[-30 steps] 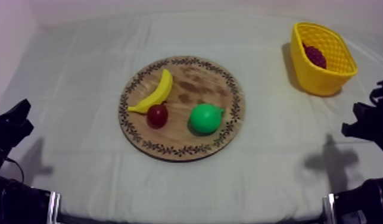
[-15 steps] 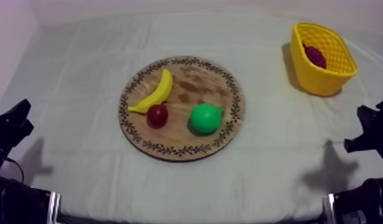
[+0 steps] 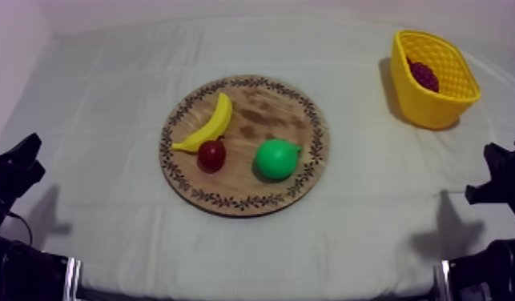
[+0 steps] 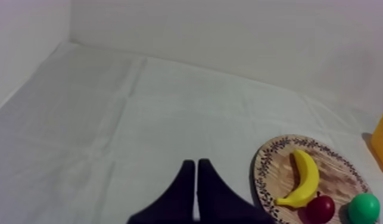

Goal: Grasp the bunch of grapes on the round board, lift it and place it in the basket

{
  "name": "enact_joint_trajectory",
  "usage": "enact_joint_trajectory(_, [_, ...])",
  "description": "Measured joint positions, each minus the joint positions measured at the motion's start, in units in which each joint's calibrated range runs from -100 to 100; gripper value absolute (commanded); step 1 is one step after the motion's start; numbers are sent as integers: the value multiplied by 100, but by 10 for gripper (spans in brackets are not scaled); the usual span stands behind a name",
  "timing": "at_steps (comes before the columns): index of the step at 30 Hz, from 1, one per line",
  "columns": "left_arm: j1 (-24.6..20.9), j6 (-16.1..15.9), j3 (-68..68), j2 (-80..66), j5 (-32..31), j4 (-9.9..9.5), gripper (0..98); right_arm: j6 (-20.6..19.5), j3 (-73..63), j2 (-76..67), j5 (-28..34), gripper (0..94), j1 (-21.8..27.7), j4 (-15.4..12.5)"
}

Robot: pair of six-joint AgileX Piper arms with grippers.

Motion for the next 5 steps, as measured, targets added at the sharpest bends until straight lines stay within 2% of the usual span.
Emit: enact_joint_trajectory(5, [0,0,0,0,0,0,1,-11,0,0,-33,7,-5,0])
